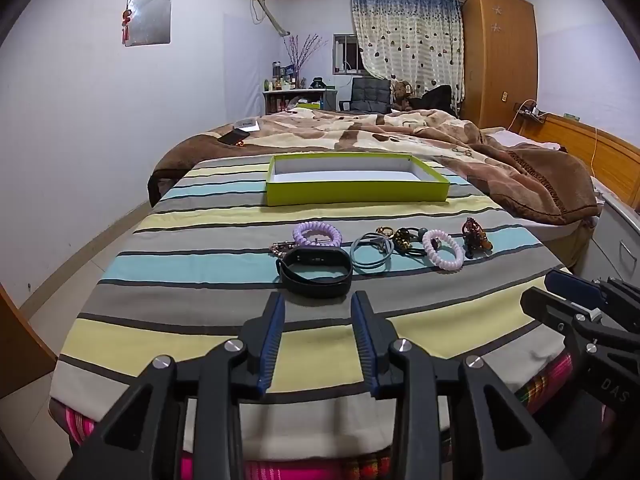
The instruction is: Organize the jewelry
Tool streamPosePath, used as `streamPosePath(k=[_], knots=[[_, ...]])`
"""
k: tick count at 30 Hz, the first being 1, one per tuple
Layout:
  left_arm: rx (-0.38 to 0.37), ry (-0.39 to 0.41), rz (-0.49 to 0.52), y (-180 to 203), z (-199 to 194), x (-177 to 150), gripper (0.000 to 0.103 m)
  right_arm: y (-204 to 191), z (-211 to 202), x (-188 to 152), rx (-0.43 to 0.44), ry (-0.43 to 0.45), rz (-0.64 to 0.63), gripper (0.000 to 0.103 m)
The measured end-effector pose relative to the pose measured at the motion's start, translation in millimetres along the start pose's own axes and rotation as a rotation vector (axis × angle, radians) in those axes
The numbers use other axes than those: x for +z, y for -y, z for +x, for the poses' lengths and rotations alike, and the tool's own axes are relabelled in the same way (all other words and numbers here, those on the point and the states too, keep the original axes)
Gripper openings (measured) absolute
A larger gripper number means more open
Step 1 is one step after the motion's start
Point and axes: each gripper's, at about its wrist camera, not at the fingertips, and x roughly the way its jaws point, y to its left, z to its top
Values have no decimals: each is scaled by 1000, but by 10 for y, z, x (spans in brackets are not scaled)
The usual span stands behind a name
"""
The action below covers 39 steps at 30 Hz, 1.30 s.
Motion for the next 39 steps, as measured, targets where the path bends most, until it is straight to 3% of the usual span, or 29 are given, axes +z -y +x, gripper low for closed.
streamPosePath(k=[39], knots=[[-10, 14, -16, 18, -71, 12, 36, 40, -18, 15, -4, 9, -3, 42]])
